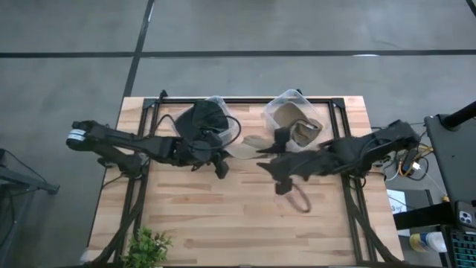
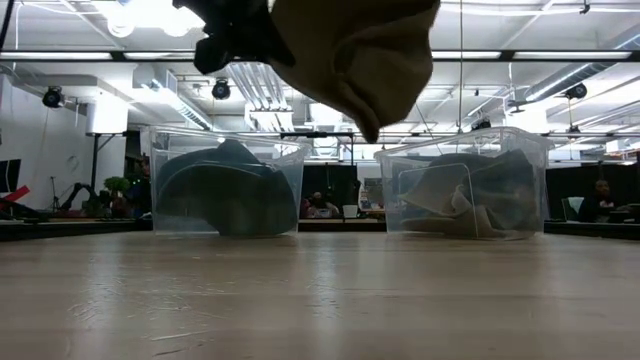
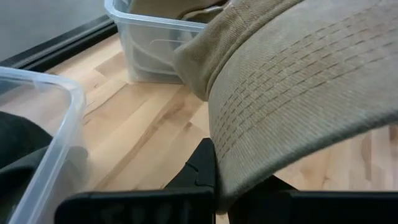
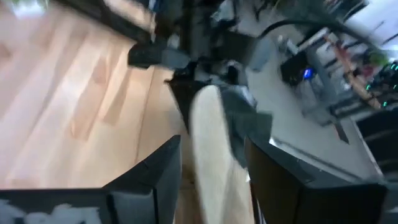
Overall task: Pick & Place hat
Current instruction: Put the brown cap into the right transparent bin
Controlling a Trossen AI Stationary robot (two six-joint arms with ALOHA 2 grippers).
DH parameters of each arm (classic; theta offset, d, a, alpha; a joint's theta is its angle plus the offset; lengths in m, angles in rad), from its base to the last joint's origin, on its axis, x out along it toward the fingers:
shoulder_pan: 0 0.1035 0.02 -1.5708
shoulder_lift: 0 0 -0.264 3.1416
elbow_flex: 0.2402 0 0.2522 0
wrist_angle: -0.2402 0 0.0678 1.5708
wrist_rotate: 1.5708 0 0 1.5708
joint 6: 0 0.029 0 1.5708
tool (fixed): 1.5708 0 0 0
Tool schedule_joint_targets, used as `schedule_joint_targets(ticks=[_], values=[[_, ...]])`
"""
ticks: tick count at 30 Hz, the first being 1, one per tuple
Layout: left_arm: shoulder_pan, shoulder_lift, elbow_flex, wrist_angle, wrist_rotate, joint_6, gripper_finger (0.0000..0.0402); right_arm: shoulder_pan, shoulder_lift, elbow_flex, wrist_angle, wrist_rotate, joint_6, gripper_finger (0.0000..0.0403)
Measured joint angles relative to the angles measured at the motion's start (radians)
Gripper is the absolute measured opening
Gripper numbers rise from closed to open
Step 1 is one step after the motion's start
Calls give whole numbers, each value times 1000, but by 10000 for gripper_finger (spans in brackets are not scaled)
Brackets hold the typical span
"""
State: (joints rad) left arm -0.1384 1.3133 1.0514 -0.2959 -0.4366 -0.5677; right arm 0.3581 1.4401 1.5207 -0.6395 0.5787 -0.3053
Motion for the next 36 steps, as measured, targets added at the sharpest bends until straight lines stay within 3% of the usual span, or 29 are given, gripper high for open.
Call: schedule_joint_targets(ticks=[10, 18, 23, 29, 36], values=[[0, 48, 32, -3, 3, 11, 5, 11, 248, 203, -178, 137, 14, 176], [-3, 33, 32, -13, 3, 13, 5, 6, 313, 284, -284, 210, 44, 162], [-4, 29, 33, -11, 9, 16, 5, -16, 311, 285, -313, 200, 99, 117], [-4, 34, 30, -18, 29, 25, 5, -43, 308, 279, -351, 189, 137, 26], [-6, 32, 28, 0, 46, 35, 53, -47, 305, 308, -390, 176, 165, 12]])
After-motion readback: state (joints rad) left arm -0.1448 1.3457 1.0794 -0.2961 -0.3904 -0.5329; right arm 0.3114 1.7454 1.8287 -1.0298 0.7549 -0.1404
